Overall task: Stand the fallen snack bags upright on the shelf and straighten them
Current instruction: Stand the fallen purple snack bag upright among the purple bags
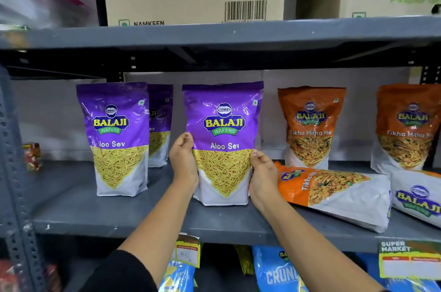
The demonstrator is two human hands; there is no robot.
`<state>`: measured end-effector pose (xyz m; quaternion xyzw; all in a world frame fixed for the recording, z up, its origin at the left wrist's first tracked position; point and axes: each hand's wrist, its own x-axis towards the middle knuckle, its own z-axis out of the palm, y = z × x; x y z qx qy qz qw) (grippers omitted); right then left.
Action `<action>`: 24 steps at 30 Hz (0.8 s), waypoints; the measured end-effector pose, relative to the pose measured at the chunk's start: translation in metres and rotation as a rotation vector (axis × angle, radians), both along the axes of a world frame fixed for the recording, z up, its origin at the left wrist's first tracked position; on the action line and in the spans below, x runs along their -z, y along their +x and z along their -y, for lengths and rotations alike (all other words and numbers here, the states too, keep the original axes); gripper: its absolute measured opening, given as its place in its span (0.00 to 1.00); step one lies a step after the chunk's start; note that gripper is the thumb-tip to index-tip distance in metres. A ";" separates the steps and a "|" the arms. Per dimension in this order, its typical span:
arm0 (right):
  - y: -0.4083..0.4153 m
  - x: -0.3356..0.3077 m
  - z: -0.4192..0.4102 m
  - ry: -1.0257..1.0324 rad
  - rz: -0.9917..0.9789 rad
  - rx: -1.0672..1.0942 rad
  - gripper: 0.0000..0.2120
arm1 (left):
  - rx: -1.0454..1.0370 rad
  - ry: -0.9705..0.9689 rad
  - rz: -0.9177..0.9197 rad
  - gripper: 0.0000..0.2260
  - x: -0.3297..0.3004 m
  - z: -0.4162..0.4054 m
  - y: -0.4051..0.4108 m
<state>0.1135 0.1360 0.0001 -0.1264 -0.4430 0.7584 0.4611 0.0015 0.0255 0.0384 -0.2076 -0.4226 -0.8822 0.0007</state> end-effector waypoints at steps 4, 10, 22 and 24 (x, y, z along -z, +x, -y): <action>-0.016 0.000 0.004 -0.028 -0.018 -0.048 0.10 | -0.021 -0.010 -0.005 0.08 -0.001 0.000 -0.018; -0.038 0.004 0.014 0.000 -0.026 -0.028 0.10 | -0.009 0.023 0.015 0.09 -0.003 0.004 -0.040; 0.037 -0.054 -0.042 0.609 0.662 -0.013 0.05 | -0.290 0.234 -0.542 0.16 -0.005 0.033 0.027; 0.072 -0.078 -0.072 0.818 1.007 0.008 0.07 | -0.174 0.251 -0.628 0.14 0.002 0.027 0.068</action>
